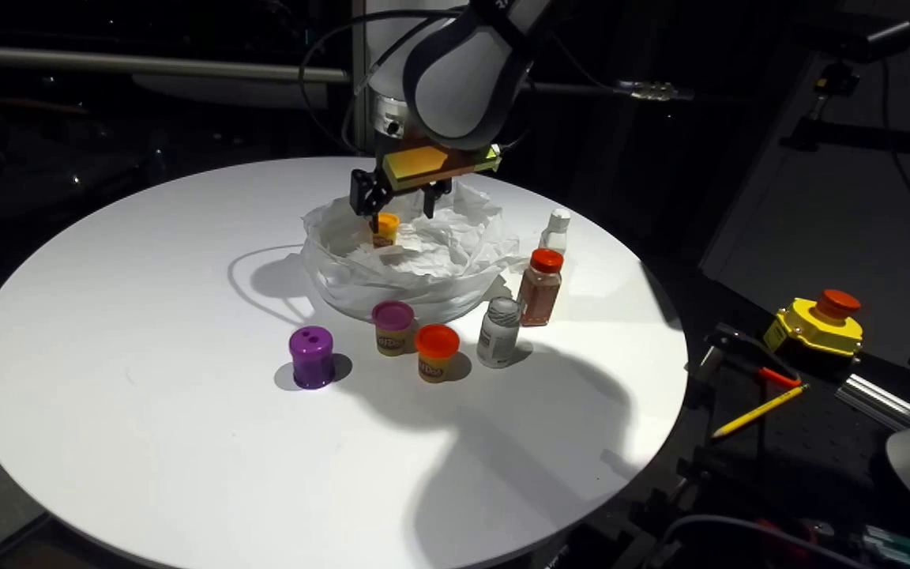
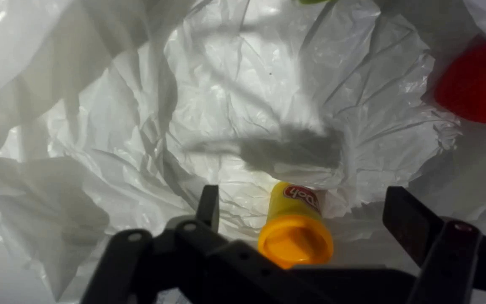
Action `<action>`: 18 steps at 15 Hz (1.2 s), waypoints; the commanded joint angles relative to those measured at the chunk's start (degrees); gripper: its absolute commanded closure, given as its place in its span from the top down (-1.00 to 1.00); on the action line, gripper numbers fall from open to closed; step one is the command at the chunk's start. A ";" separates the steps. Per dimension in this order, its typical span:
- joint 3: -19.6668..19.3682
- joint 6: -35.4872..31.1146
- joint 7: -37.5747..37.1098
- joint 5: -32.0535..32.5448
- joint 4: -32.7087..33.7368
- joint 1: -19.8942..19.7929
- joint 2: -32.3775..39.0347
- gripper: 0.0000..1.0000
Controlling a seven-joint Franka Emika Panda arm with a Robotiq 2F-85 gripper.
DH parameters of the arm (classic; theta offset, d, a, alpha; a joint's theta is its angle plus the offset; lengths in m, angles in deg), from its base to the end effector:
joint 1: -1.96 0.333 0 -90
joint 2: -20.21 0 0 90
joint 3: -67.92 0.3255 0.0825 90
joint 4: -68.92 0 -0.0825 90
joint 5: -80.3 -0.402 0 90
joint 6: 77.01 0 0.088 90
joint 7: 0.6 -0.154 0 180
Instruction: Remove the objects in the plastic and put them on the table
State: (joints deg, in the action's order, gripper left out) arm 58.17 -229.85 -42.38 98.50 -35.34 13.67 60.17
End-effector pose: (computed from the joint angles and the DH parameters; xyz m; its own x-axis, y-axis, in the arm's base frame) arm 0.6853 0.0294 0.1182 0.9046 -0.3338 0.2653 -0.3801 -0.9131 0.1474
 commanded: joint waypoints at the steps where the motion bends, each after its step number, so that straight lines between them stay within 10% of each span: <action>1: -0.81 -3.34 1.05 -3.52 4.02 0.45 4.04 1.00; 11: -4.65 -8.56 0.52 -8.52 8.51 2.21 8.83 1.00; 12: -4.67 -8.26 0.80 -8.76 8.68 2.20 8.94 0.50; 18: -5.90 -7.71 0.39 -8.98 9.21 3.11 9.83 -0.29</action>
State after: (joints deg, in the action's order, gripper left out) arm 54.22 -237.21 -42.39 91.18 -28.15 15.20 68.53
